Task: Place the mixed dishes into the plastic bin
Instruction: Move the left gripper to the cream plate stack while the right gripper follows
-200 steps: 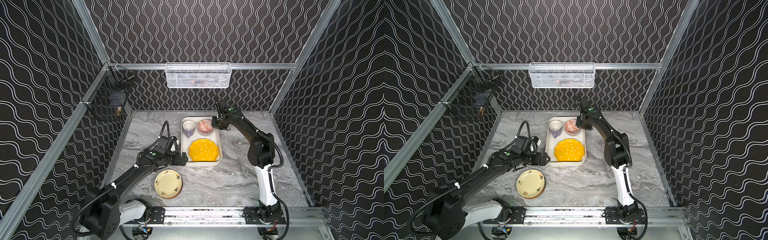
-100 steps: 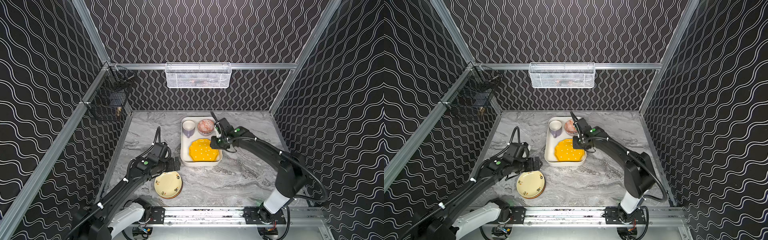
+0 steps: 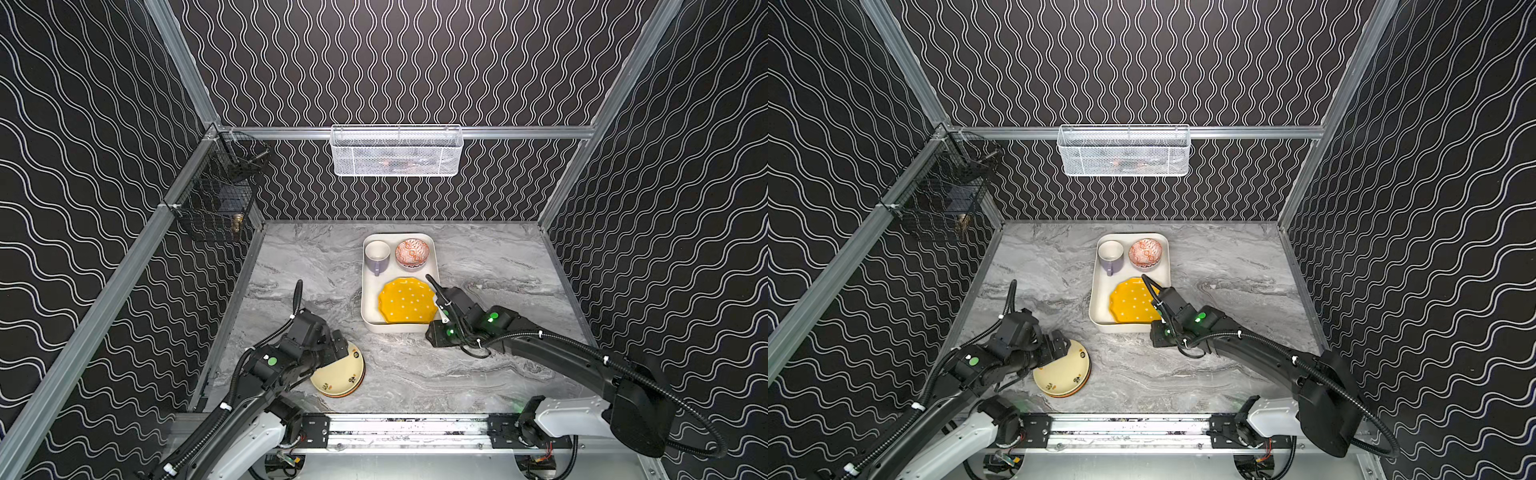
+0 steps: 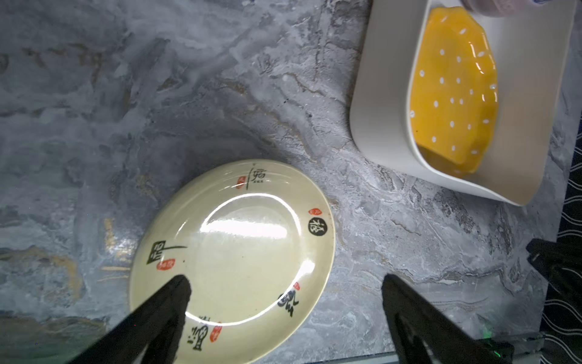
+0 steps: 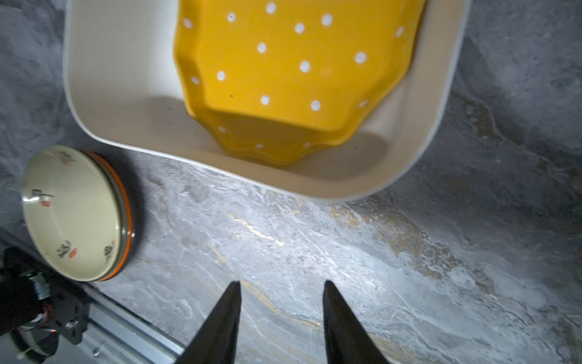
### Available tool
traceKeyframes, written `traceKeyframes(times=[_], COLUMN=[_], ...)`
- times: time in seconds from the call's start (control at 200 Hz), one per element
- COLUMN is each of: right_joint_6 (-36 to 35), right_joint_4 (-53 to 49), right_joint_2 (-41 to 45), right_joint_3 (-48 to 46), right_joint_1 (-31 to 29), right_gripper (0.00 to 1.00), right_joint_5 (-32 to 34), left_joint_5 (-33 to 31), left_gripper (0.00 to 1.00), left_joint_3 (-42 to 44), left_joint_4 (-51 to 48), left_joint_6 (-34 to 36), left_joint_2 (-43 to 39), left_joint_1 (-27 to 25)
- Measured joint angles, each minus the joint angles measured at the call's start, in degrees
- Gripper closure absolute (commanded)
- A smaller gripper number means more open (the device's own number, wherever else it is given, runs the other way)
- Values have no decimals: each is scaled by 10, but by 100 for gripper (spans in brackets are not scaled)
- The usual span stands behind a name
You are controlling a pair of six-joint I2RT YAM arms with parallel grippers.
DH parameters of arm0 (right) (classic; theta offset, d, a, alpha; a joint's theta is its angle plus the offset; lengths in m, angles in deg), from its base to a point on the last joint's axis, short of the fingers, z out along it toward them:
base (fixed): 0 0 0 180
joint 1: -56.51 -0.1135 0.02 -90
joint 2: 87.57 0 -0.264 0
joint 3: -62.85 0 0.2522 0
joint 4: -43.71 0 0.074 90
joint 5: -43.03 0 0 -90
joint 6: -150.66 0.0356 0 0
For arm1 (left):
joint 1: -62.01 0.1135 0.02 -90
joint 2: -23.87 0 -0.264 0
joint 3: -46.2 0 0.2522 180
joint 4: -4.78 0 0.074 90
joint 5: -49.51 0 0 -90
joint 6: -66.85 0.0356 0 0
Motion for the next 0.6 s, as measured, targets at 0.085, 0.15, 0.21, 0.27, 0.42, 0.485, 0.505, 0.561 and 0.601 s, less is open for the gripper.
traceKeyframes(times=[0.085, 0.15, 0.21, 0.27, 0.42, 0.485, 0.505, 0.561, 0.601], right_joint_6=[5, 11, 15, 17, 20, 21, 21, 21, 21], right_joint_4=[21, 37, 51, 65, 86, 94, 95, 97, 97], right_joint_2=[4, -4, -18, -34, -74, -82, -82, -81, -77], right_joint_3=[-21, -29, -30, -30, -13, -4, -2, 1, 2], right_joint_1=[-11, -19, -26, -35, -54, -59, -60, -59, -60], right_gripper=[56, 56, 56, 57, 57, 57, 57, 57, 57], right_joint_5=[-10, -17, -18, -23, -30, -33, -34, -34, -34], left_joint_5=[-4, -17, -29, -43, -78, -89, -92, -97, -99], left_gripper=[2, 1, 1, 1, 1, 1, 1, 1, 1], left_joint_3=[7, 9, 9, 9, 4, 3, 3, 3, 3], left_joint_4=[-9, -18, -26, -36, -59, -64, -66, -70, -70], left_joint_6=[-20, -30, -40, -52, -79, -85, -88, -94, -97], left_joint_2=[-9, -15, -17, -18, -5, 4, 7, 16, 23], left_joint_1=[-1, -1, -1, -1, -1, -1, -1, -1, -1])
